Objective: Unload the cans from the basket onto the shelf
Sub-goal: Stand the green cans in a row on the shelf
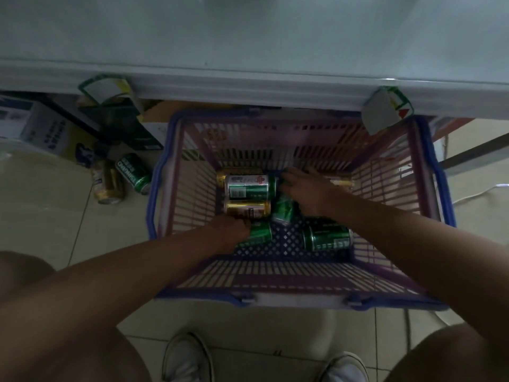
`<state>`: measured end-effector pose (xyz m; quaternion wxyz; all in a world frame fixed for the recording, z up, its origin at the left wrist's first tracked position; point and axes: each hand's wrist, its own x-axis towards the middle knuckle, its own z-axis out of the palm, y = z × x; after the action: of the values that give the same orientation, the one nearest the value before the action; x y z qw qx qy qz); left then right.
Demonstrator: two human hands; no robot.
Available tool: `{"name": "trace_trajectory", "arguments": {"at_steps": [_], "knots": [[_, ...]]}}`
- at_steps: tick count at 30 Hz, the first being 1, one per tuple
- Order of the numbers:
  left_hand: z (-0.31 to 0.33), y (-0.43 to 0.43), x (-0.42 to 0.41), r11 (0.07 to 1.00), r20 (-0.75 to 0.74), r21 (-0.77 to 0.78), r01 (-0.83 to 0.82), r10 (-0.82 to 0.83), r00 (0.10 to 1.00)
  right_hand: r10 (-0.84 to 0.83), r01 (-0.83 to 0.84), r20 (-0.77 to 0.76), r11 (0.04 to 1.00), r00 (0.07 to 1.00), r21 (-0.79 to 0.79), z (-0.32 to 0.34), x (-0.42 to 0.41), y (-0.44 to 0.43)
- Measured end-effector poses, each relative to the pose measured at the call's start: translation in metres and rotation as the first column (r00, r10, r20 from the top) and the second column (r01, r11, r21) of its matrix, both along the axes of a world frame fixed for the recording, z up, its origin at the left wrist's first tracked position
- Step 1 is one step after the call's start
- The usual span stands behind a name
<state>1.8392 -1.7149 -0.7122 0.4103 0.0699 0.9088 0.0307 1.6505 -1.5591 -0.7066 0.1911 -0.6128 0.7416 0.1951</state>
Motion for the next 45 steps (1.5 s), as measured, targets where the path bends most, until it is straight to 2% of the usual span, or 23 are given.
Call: {"name": "trace_trajectory", "arguments": {"at_steps": [4, 8, 16, 22, 26, 31, 36, 42, 45], "knots": [[-0.019, 0.008, 0.001, 0.999, -0.069, -0.007, -0.051, 0.051, 0.996, 0.034, -0.029, -0.097, 0.998, 0.995, 0.052, -0.007, 0.01, -0.014], [-0.029, 0.015, -0.003, 0.995, -0.056, -0.008, -0.1, 0.1, 0.993, 0.001, 0.012, -0.156, 0.997, 0.988, 0.081, -0.019, 0.023, -0.018], [-0.019, 0.008, -0.002, 0.956, 0.02, 0.087, -0.279, 0.278, 0.96, -0.109, 0.109, 0.023, 0.994, 0.994, 0.008, -0.012, 0.021, -0.003], [0.004, -0.006, 0.005, 0.889, 0.01, 0.307, -0.34, 0.354, 0.935, -0.135, 0.148, 0.148, 0.985, 0.98, -0.086, 0.016, 0.023, 0.012], [0.03, -0.014, 0.007, 0.854, 0.012, 0.382, -0.354, 0.378, 0.926, -0.167, 0.198, 0.204, 0.97, 0.965, -0.142, 0.041, 0.02, 0.028], [0.065, -0.013, 0.002, 0.802, -0.069, 0.504, -0.32, 0.407, 0.911, -0.302, 0.367, 0.292, 0.908, 0.908, -0.202, 0.075, 0.013, 0.045], [0.094, -0.022, -0.01, 0.758, -0.143, 0.583, -0.292, 0.45, 0.882, -0.323, 0.517, 0.503, 0.797, 0.802, -0.313, 0.113, 0.012, 0.054], [0.134, -0.046, -0.018, 0.716, -0.143, 0.625, -0.311, 0.497, 0.856, -0.324, 0.603, 0.58, 0.698, 0.748, -0.387, 0.154, 0.011, 0.062], [0.156, -0.055, -0.023, 0.728, -0.162, 0.614, -0.306, 0.495, 0.854, -0.311, 0.603, 0.571, 0.666, 0.76, -0.439, 0.174, 0.011, 0.064]]}}
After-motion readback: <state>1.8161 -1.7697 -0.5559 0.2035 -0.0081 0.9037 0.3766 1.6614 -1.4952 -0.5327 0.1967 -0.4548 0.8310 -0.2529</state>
